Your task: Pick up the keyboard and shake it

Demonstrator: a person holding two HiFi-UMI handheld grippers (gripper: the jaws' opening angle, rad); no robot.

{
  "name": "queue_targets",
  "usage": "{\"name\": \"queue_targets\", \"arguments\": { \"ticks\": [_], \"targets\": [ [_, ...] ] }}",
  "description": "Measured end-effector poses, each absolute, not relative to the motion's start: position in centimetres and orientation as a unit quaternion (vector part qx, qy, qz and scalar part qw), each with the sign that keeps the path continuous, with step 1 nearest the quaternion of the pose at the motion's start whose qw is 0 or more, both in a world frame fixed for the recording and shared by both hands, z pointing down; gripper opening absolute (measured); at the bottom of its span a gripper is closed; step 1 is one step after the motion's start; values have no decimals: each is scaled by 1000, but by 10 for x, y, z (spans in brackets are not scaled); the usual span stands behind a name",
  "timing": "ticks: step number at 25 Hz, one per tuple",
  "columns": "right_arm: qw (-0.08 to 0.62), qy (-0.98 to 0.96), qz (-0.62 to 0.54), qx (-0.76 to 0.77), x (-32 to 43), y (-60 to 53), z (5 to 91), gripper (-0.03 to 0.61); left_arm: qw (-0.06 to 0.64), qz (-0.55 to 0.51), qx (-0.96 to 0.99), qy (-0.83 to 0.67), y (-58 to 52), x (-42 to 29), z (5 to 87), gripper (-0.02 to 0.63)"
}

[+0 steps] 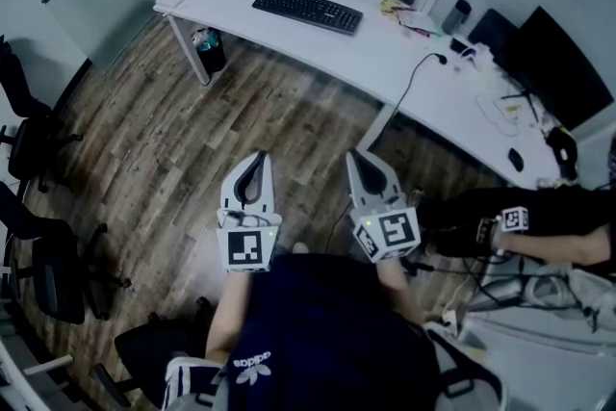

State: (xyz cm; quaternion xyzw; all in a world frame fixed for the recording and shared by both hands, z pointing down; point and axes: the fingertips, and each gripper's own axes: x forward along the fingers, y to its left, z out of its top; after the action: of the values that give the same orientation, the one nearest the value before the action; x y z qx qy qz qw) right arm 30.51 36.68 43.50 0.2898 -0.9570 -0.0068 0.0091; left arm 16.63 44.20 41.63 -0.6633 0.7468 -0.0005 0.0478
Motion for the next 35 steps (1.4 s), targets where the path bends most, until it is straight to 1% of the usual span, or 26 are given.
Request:
{"name": "queue_targets", "arguments": {
  "ticks": [8, 15, 22, 27, 35],
  "targets": [
    [5, -956, -3, 293, 306, 367, 432, 5, 38, 33, -689, 723, 444, 174, 407, 5],
    [8, -956, 3, 294, 294, 354, 433, 5, 15, 32, -687, 725, 423, 157, 415, 5],
    [15, -950, 0, 312, 262, 313, 435, 5, 33, 37, -690, 722, 379, 111, 413, 3],
    [21, -946, 0, 322, 227, 278, 430, 5, 31, 25, -706, 707, 339, 76, 407, 3],
    [38, -932, 10, 361, 193, 244, 433, 5, 0, 23, -723, 690, 304, 27, 409, 4]
  ]
}}
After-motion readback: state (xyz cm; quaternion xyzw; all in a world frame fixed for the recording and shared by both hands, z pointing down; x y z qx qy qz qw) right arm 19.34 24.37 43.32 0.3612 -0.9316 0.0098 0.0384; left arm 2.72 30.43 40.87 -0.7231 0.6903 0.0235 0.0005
